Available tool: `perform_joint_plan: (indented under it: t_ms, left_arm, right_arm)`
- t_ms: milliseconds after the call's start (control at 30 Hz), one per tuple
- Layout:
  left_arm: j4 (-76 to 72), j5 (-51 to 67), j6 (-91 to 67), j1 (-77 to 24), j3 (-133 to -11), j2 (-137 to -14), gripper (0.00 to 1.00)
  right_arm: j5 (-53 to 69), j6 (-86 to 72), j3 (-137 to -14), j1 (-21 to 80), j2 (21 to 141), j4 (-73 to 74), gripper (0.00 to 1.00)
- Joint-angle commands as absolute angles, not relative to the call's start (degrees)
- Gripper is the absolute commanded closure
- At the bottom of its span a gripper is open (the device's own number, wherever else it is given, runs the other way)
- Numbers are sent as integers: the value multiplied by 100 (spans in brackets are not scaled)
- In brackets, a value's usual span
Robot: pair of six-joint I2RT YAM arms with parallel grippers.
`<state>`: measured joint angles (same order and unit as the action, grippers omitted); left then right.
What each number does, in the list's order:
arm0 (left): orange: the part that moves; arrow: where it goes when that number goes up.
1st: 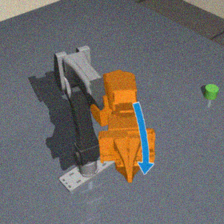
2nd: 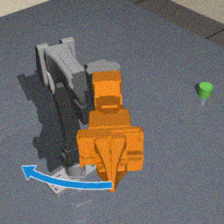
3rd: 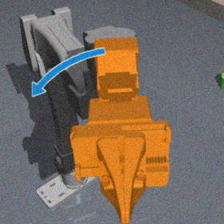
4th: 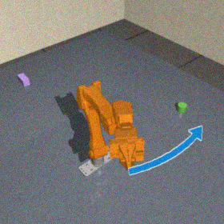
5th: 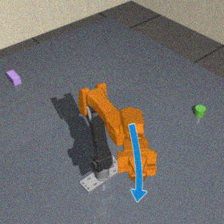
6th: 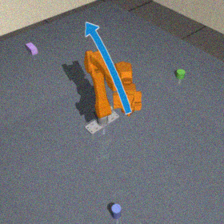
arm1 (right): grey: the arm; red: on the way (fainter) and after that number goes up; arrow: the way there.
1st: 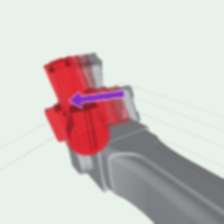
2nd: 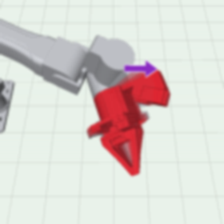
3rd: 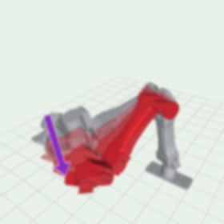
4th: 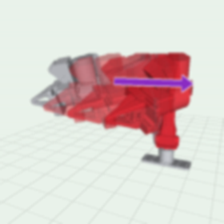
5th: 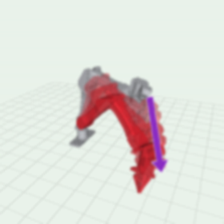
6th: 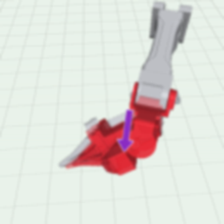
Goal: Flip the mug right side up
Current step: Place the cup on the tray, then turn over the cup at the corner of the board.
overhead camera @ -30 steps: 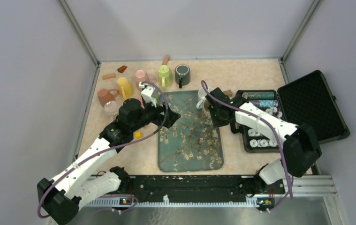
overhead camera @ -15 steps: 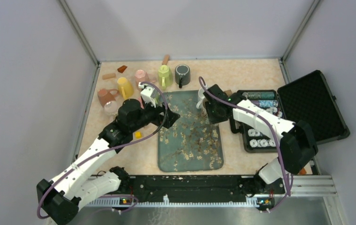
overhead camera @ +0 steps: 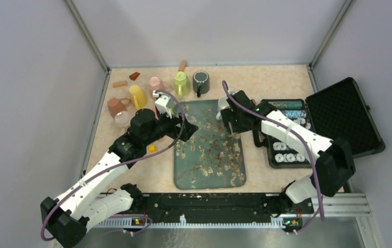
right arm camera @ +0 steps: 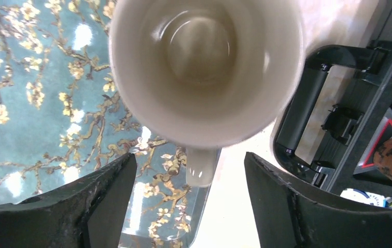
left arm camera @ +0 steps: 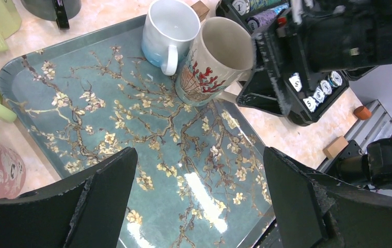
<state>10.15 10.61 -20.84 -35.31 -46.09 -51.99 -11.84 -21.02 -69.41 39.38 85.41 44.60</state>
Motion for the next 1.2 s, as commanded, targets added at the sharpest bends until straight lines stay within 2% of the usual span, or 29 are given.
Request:
perform_joint_plan:
  t_ms: [0,200,567,933,1167]
  left_arm:
    - [885,916,-2116,-3533,-4950,-5303,2]
    - [989,538,-2053,-3528,-5385,-5834,2]
    - [974,-493,-1472,-3498,-7043,-8005,2]
    - [1298,-134,-1097,-2889,-9217,-10750,2]
    - [1699,-27,-932,-2642,-10493,-12090,6]
  right_arm:
    - [-1139,-2039,-6998,4017,7860,4401,20]
    - [-1075,-1989,-6949,4017,7335,4358,1]
    - [-1093,-1958,-6952,4012,6503,3717,1]
    - [-1028,-2204,-7168,4014,5637,3604,1]
    - [-1072,-2351,-7272,4013,5320,3742,1]
